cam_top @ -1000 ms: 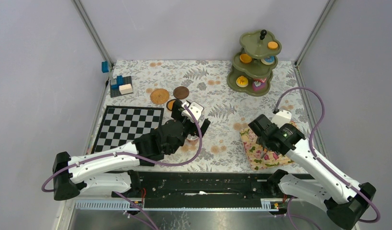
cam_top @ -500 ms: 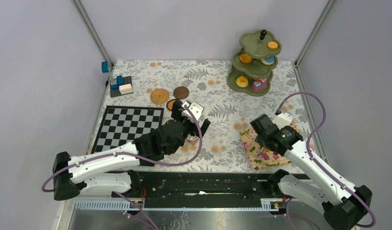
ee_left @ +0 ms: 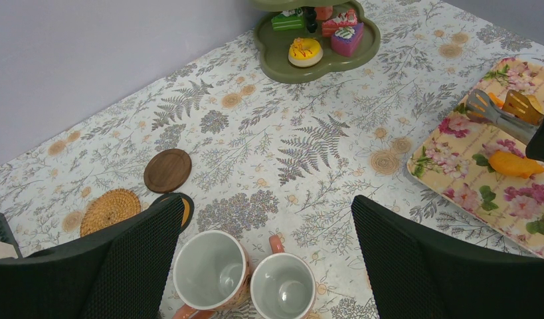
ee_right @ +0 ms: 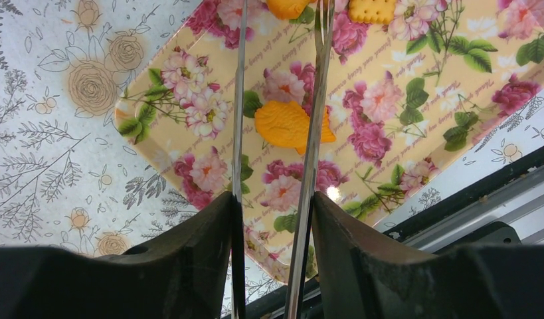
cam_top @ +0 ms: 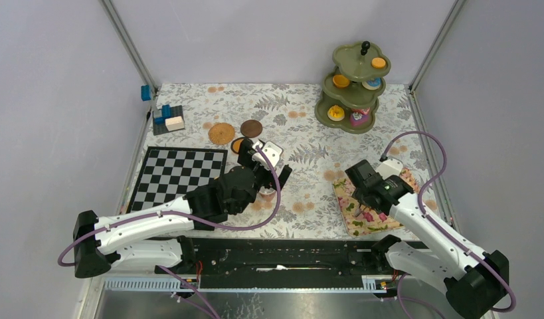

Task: Serve the afternoon tea

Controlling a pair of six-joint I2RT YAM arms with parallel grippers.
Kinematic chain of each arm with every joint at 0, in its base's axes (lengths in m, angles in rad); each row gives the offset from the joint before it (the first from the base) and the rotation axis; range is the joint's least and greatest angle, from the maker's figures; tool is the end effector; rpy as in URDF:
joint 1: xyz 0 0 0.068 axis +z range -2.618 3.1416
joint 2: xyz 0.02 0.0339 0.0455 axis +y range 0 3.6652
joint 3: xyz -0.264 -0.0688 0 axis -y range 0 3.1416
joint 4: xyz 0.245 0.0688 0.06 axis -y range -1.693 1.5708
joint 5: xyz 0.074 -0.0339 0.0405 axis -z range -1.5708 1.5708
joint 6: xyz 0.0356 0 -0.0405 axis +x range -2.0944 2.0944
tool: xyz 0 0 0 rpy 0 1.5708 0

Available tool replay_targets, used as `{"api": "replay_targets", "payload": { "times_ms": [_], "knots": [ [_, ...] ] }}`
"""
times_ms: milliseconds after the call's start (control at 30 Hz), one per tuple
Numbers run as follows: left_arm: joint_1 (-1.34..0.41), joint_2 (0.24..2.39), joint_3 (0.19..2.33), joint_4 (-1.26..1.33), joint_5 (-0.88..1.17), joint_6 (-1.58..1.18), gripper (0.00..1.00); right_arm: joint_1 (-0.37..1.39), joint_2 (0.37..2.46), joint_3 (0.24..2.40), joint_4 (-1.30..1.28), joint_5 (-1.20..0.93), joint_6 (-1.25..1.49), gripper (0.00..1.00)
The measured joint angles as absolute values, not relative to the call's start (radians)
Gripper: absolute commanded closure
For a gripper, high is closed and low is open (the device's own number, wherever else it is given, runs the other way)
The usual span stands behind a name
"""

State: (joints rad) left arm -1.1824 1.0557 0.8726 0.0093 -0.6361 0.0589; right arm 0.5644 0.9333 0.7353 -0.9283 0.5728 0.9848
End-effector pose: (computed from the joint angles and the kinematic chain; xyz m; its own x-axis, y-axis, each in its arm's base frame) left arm 0.1115 -0.2168 0.3399 -0.0346 0.2096 -0.9772 0.5259 0.8353 0.1605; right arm 0.1451 0.0691 0.2425 -0.6323 0.4284 -0.6455 0.4958 0.8640 0.0877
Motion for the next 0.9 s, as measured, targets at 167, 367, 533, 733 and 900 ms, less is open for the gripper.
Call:
{"api": "replay_targets", "payload": {
  "times_ms": [167, 367, 533, 733, 900],
  "knots": [
    [-1.182, 1.056, 0.873, 0.009, -0.636, 0.059, 0.01, 0.558, 0.947, 0.722, -0.915, 0.574, 0.984, 0.50],
    [-1.182, 1.056, 0.873, 0.009, -0.636, 0.059, 0.01, 0.548, 0.952, 0.710, -0.896, 0.575, 0.983, 0.51],
    [-1.182, 1.056, 0.873, 0.009, -0.636, 0.059, 0.01, 0.542, 0.953, 0.707, -0.894, 0.584, 0.975, 0.53],
    [-1.182, 1.056, 0.873, 0.009, -0.636, 0.059, 0.01, 0.534, 0.954, 0.707, -0.883, 0.585, 0.962, 0.64],
    [-1.182, 1.056, 0.873, 0.009, -0.636, 0.059, 0.01, 0.531, 0.945, 0.707, -0.881, 0.584, 0.954, 0.68]
  ]
}}
